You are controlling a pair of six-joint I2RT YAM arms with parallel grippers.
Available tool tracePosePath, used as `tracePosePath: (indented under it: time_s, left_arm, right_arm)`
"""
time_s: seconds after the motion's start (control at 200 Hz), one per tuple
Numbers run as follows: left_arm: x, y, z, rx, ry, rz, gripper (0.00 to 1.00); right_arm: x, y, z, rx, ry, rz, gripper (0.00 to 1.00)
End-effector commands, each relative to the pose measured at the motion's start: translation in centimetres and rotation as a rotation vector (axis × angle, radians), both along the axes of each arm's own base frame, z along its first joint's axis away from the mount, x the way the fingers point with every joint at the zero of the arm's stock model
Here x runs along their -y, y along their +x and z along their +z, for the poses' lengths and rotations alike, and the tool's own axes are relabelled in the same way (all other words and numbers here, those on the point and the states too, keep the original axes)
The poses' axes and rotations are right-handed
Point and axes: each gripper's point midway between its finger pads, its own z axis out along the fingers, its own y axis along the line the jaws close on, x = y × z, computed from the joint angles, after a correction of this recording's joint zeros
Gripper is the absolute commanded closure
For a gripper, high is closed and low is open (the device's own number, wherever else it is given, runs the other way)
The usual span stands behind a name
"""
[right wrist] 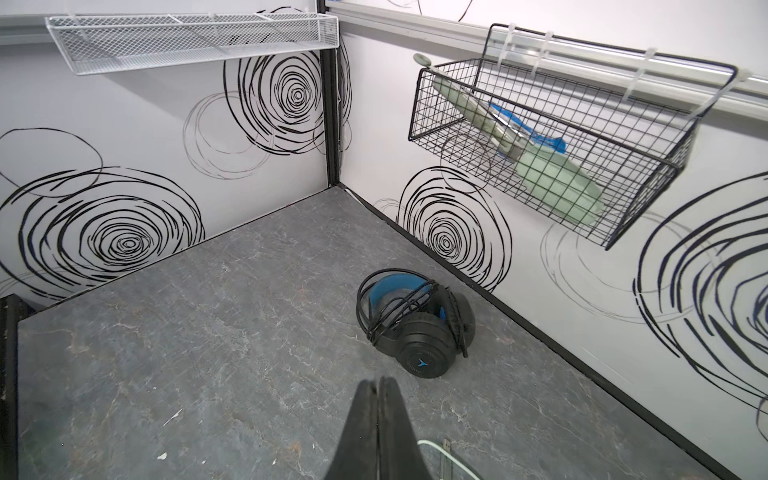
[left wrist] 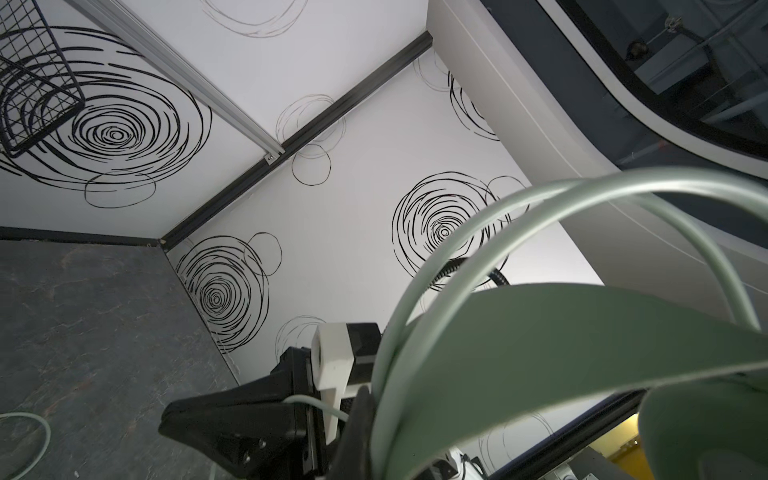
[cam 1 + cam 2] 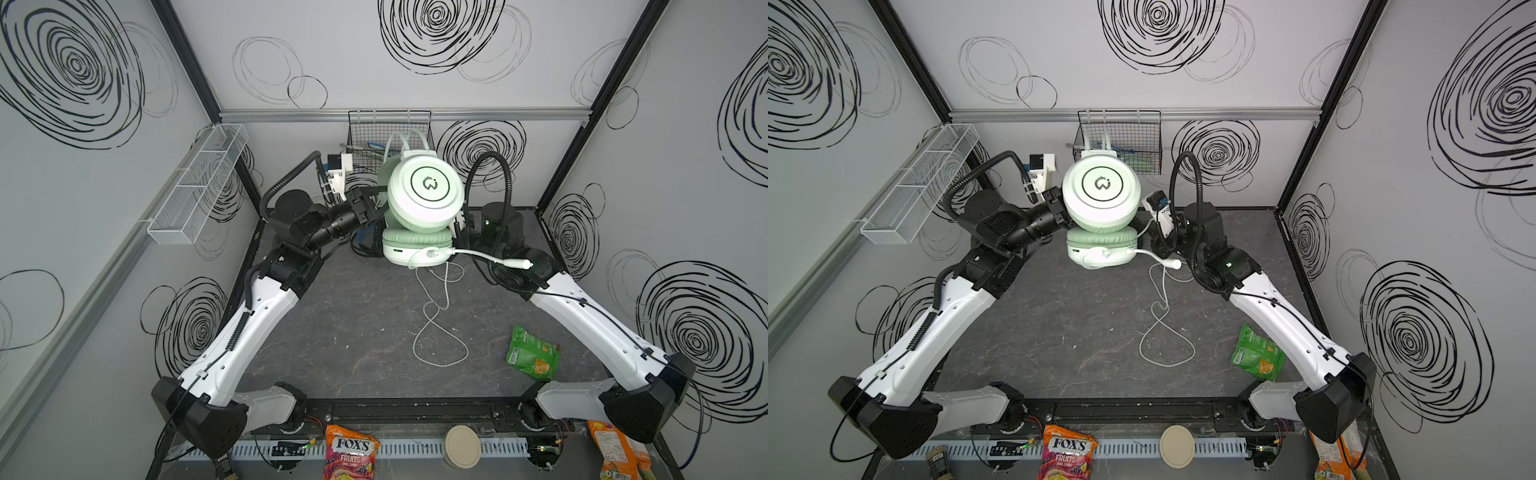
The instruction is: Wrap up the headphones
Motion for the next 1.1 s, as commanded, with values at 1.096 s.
tracePosePath:
  time_s: [1.096]
  left_arm:
    - [-4.1,4.9,7.2,0.079,-0.3,0.354,1.0]
  right_arm:
    - [-2.3,-2.9,-0.1,-0.07,0.295,0.182,0.92]
